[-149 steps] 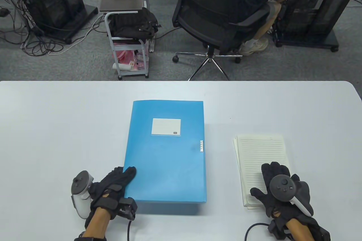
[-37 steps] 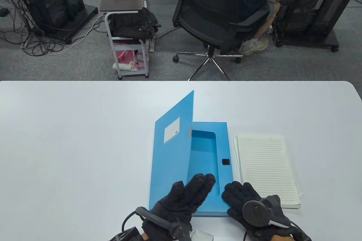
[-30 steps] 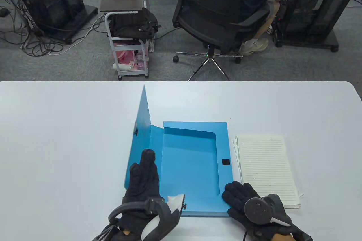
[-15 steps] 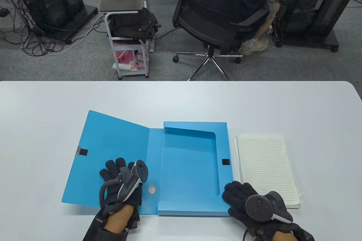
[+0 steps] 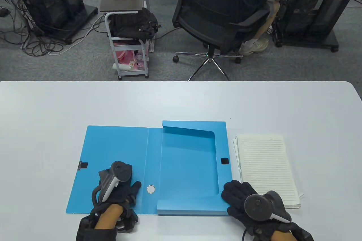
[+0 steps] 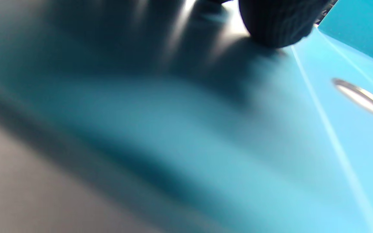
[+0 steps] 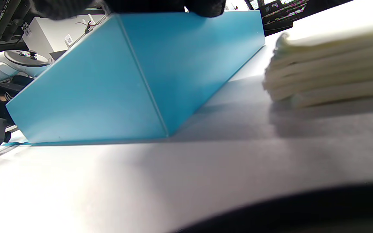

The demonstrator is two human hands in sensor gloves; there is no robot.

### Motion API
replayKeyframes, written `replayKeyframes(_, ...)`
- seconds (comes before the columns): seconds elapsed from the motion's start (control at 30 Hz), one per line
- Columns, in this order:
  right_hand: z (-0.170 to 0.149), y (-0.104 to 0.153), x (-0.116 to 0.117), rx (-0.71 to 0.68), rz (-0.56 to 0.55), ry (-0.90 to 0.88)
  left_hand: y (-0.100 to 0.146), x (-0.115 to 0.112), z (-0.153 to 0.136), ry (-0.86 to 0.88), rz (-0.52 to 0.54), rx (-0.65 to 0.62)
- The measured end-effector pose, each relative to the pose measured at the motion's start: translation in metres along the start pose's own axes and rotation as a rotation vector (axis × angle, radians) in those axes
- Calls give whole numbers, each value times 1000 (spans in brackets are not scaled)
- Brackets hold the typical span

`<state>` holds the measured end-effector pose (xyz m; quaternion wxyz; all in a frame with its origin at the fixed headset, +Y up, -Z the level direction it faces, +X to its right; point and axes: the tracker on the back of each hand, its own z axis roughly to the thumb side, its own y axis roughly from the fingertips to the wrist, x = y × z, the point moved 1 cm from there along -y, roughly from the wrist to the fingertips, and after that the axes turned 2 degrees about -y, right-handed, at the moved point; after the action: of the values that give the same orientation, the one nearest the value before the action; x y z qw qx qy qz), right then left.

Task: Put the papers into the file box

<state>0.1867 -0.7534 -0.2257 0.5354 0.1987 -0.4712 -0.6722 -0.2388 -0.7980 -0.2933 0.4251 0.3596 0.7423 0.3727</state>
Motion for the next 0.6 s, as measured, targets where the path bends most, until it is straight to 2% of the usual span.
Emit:
replayKeyframes(0.27, 2, -1, 0, 3, -12, 0, 9, 8, 3, 100, 59, -83)
replayKeyframes(0.33, 4, -1, 0, 5, -17, 10, 17, 15, 8, 159, 85, -148)
replayKeyframes(0.47, 3, -1, 0, 7, -14, -2, 39, 27, 19, 223, 205, -268)
replayKeyframes(0.6, 3, -1, 1, 10, -12, 4, 63, 35, 31, 319, 278, -443)
